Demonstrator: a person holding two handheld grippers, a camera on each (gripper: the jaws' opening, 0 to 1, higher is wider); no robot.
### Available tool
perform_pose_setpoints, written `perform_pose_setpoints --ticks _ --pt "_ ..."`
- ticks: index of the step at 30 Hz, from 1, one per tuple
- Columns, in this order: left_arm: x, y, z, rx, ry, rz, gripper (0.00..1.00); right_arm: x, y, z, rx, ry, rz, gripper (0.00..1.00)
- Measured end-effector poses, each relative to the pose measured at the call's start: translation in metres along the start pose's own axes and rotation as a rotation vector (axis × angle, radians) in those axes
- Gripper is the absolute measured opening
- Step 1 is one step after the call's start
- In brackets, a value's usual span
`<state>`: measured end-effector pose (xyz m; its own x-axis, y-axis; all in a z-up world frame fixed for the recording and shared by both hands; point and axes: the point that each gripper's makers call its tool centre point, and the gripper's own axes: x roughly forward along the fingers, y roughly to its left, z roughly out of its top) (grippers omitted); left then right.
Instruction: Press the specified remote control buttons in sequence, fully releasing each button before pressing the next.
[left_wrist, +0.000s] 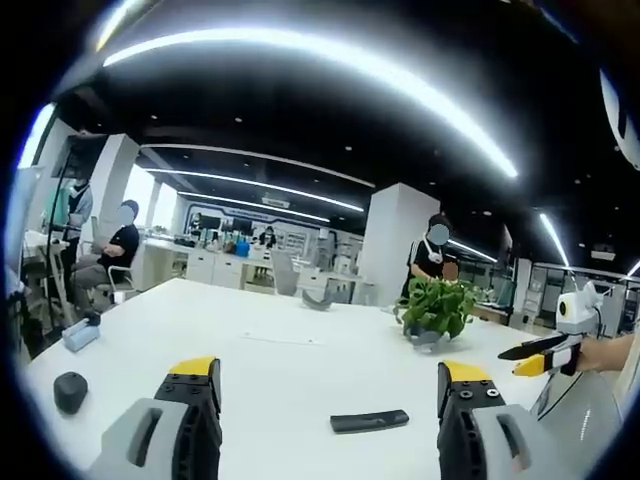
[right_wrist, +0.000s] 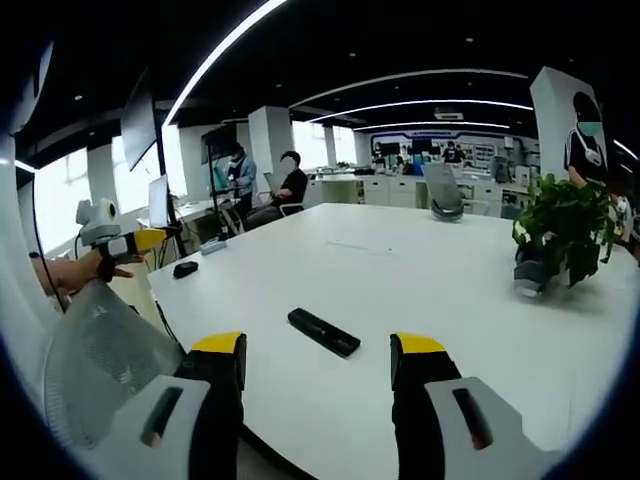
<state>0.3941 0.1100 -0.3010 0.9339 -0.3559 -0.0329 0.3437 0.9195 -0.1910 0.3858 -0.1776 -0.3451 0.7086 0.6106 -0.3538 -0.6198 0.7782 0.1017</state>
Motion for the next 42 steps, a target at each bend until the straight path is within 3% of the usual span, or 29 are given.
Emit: perform_pose_setpoints --ticks 8,23,42 --pt "0.001 -0.007 -0.003 0.015 0.015 -0.037 0.93 -0.002 -0.002 0.001 -0.015 -0.004 -0.022 0.59" --pt "-0.001 -0.004 -0.002 0.009 0.005 -0.024 0.92 -0.002 0.0 -0.003 -0.024 0.013 -0.013 0.55" --pt "0.002 -0.008 -0.012 0.002 0.058 -0.052 0.92 -0.001 0.001 -0.005 -0.035 0.028 -0.004 0.52"
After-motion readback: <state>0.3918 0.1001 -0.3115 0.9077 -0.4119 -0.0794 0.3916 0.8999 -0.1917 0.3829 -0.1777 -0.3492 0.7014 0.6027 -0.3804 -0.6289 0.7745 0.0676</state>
